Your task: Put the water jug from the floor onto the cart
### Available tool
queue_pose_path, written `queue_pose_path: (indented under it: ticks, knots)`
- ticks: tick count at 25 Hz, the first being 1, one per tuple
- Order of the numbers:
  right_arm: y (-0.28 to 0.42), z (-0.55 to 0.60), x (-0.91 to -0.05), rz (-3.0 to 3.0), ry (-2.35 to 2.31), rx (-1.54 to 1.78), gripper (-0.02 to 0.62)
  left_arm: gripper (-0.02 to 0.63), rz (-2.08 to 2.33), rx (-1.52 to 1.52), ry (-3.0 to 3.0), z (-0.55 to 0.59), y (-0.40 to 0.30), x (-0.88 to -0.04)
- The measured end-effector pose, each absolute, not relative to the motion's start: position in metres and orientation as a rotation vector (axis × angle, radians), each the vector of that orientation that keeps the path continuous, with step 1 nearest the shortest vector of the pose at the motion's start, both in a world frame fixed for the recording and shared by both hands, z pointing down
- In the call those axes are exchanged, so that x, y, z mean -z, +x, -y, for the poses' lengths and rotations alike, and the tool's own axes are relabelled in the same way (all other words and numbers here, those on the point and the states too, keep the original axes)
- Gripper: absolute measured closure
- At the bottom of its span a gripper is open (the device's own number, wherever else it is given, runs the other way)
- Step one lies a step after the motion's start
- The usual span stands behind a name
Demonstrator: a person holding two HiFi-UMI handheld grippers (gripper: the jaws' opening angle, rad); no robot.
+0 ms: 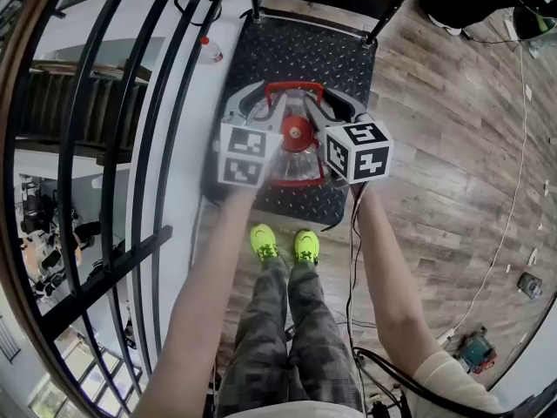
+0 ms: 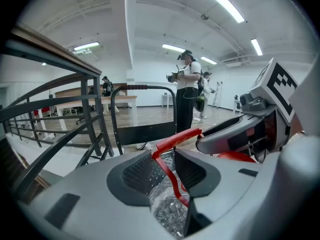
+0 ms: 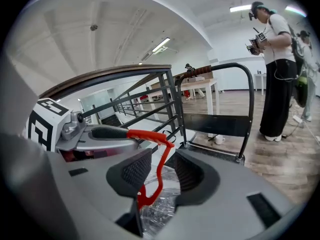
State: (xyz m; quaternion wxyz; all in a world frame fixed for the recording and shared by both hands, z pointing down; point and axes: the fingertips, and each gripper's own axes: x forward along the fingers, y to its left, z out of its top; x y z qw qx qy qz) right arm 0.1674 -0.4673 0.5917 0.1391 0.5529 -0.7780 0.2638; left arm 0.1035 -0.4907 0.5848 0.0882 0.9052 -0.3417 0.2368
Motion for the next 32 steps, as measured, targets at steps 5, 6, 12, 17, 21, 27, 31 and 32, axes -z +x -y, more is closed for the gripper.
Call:
queue_pose_path:
  ticks: [5,6,12,17,21,27,31,32]
  knots:
    - [0.17,0.462,-0.59,2.242,1.608,-0.773,0.445,0.453,1.046,-0.687,2.664,0.486,0.096,-0.584]
    - [0.171,0.461,-0.589,2.239,1.612,-0.776,0.437,0.449,1.048,-0.693,2.661,0.486,0.095,-0.583]
    - [0.173,0.447,-0.583,2.227,1.618,-0.789,0.419,0.437,1.052,-0.723,2.652,0.474,0.088,-0.578]
    - [0.176,0.44,-0.567,2.218,1.628,-0.764,0.419,0.434,1.069,-0.724,2.669,0.467,0.089,-0.56]
    - [0.171,0.433,-0.553,2.225,1.633,-0.747,0.419,0.434,1.048,-0.739,2.704,0.458,0.092,-0.545]
    - [0.162,0.426,-0.529,2.25,1.632,-0.731,0.419,0.436,1.039,-0.723,2.733,0.451,0.092,-0.518]
    - [0.158,0.423,-0.516,2.255,1.638,-0.709,0.419,0.436,1.005,-0.698,2.769,0.443,0.097,-0.503]
    - [0.157,0.423,-0.514,2.261,1.637,-0.705,0.419,0.436,1.005,-0.689,2.775,0.443,0.098,-0.5]
